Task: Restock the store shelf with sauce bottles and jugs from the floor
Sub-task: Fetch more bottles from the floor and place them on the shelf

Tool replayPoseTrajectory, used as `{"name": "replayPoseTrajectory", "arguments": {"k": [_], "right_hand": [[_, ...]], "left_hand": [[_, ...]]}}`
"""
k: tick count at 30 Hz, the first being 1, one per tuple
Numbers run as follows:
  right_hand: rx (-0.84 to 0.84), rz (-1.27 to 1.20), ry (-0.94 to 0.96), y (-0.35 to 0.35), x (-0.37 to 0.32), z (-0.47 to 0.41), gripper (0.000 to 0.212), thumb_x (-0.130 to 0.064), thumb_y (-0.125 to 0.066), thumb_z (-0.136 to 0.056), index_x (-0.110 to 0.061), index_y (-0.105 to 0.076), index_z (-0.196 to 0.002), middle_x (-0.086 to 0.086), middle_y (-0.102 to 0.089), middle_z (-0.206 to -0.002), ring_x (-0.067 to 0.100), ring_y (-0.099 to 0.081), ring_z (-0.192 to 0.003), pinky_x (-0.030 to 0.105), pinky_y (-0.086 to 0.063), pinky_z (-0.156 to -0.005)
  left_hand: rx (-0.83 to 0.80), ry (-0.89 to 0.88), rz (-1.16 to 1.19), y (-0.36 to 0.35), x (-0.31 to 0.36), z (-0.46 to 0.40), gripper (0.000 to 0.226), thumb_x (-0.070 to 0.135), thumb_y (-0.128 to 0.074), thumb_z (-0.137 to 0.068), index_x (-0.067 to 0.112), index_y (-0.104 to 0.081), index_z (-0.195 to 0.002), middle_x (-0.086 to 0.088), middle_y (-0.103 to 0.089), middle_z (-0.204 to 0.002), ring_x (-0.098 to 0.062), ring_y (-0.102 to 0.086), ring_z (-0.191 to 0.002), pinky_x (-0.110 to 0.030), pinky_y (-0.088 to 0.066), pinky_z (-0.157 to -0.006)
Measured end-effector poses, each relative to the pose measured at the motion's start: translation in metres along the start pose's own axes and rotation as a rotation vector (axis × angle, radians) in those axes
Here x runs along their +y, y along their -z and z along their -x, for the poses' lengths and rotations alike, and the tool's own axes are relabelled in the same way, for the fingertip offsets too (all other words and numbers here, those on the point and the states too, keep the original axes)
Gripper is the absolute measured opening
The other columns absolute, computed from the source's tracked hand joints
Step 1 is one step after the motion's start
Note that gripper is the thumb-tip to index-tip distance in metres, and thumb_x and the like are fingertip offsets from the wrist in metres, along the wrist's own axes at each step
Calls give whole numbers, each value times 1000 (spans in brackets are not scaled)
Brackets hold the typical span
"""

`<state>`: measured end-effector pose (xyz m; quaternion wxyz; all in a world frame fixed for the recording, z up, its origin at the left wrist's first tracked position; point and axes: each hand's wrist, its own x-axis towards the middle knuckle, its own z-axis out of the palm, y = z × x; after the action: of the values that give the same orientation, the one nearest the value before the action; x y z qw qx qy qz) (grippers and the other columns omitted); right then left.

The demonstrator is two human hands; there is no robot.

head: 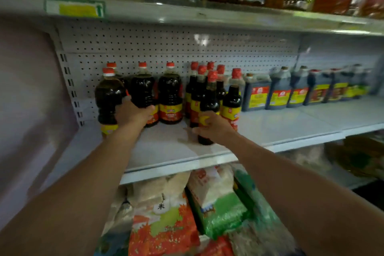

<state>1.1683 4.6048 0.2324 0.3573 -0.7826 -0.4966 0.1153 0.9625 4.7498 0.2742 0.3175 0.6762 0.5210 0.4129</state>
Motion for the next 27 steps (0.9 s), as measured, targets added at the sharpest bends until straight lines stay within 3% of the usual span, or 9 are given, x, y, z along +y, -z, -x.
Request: {"name": "replayPoseTrajectory", "arguments": {"k": [3, 6, 8, 12, 15, 19, 23, 27], "right_hand": [[82, 90, -20, 64, 33, 55, 71, -51, -81, -80, -25, -52, -140, -7, -60, -123, 14, -56, -119, 31, -43, -92], [137, 173, -79, 129, 73, 112, 72, -49, -81, -81, -25, -49, -141, 8, -56, -134, 28, -55, -123, 33, -43, -91], [158, 248, -95, 165, 102, 151, 71, -50, -81, -80, -27, -49, -139, 12, -53, -134, 31, -56, -121, 31, -40, -88], [193, 338, -191, 227, 160, 228, 71, -47, -83, -79, -29, -50, -139, 14, -51, -133, 33, -55, -121, 33, -43, -95], [200, 364, -240, 259, 205, 281, 73, -54, -83, -74, -30, -52, -136, 9, -54, -132, 30, -53, -123, 37, -46, -100], [194, 373, -320, 291, 261, 335, 88, -74, -77, -59, -33, -51, -132, 7, -56, -127, 29, -51, -120, 41, -50, -97], [176, 343, -389, 311, 302, 375, 74, -57, -83, -73, -34, -50, -135, 7, -51, -133, 27, -48, -123, 37, -45, -97], [159, 310, -436, 317, 344, 391, 76, -54, -83, -76, -33, -47, -141, 11, -47, -139, 33, -47, -129, 38, -44, -101]], "left_hand": [[-155, -72, 12, -43, 31, 66, 78, 36, -84, -76, 18, -47, -142, -9, -52, -141, -30, -52, -127, -35, -44, -98], [-328, -155, 46, -88, 64, 138, 65, 27, -89, -71, 20, -55, -127, 0, -57, -126, -21, -57, -113, -34, -48, -93], [-438, -228, 55, -118, 83, 185, 60, 23, -90, -68, 22, -58, -118, -4, -59, -125, -23, -59, -110, -35, -51, -91], [-583, -373, -55, -173, 118, 278, 57, 29, -88, -71, 27, -59, -120, -7, -54, -129, -23, -56, -112, -29, -44, -82], [-661, -372, -60, -212, 138, 342, 52, 30, -84, -76, 29, -57, -121, -10, -47, -131, -23, -54, -100, -22, -40, -66], [-717, -388, -46, -258, 156, 410, 59, 30, -87, -72, 27, -58, -123, -9, -52, -129, -26, -57, -112, -28, -44, -79], [-770, -392, -100, -297, 158, 457, 62, 31, -89, -69, 26, -58, -123, -8, -55, -128, -24, -56, -111, -24, -40, -76], [-845, -387, -142, -331, 156, 476, 59, 28, -85, -77, 23, -56, -128, -6, -52, -138, -25, -52, -123, -27, -39, -84]]}}
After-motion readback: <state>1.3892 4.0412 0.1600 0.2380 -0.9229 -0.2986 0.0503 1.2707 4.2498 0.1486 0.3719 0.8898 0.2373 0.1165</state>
